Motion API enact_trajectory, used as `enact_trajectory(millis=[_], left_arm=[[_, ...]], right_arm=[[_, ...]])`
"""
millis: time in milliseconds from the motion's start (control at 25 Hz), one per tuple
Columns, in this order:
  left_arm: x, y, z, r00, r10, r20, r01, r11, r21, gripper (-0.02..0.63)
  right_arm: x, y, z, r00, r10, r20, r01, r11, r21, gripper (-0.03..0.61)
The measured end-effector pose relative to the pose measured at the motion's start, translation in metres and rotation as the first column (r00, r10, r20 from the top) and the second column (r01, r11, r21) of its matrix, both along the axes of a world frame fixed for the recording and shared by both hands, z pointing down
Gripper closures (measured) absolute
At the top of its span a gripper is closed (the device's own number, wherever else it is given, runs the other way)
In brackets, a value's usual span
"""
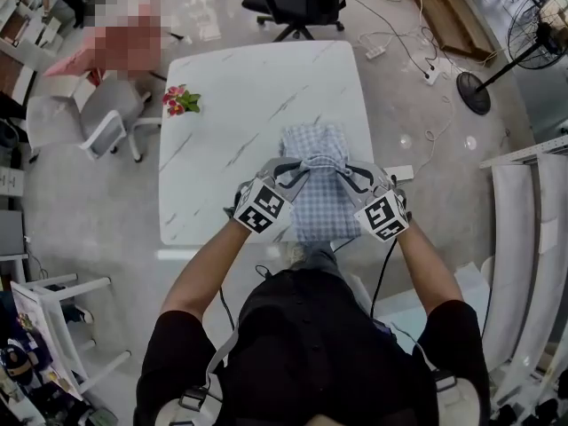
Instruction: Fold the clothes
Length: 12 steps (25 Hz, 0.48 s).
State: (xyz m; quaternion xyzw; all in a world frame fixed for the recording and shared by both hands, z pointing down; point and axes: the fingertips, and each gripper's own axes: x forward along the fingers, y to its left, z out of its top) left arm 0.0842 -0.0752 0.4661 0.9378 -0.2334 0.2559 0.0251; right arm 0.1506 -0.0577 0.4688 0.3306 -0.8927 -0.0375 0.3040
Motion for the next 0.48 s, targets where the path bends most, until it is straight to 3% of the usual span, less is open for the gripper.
enact_trajectory(millis=[120,320,480], left_arm=[[0.004,0.019,0.018,0.998,0.039,0.058,-0.041,0.999,0.023,0.531],[0.008,0.044,0.053,0.991,0.075,0.108,-0.068,0.995,-0.071,0.514],[0.008,0.051,0.064,0.987,0.089,0.131,-0.078,0.993,-0.087,0.506]], right_arm=[[0.002,0.016,0.023,1.000,0.001,-0.022,-0.002,0.999,-0.032,0.508],[0.007,0.036,0.059,0.998,-0.013,-0.068,0.005,0.993,-0.118,0.501],[0.008,0.047,0.073,0.996,-0.022,-0.092,0.009,0.989,-0.148,0.485]])
